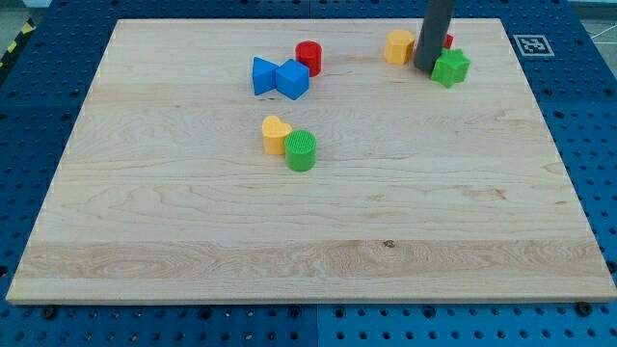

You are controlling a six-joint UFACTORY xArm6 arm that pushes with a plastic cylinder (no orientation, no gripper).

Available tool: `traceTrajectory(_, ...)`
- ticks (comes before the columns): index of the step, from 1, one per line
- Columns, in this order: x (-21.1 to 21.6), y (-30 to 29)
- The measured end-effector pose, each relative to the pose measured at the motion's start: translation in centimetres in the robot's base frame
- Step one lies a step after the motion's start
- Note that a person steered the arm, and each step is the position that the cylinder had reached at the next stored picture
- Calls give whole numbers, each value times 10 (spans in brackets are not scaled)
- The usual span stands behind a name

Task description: Slide the yellow hexagon closer to the red star

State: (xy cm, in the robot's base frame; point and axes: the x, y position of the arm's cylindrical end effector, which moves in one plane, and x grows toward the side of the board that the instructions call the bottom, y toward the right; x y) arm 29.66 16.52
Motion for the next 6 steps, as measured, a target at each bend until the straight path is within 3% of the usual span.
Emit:
traceTrajectory(1, 1, -4)
traceTrajectory(4, 3, -97)
traceTrajectory(6, -17, -85)
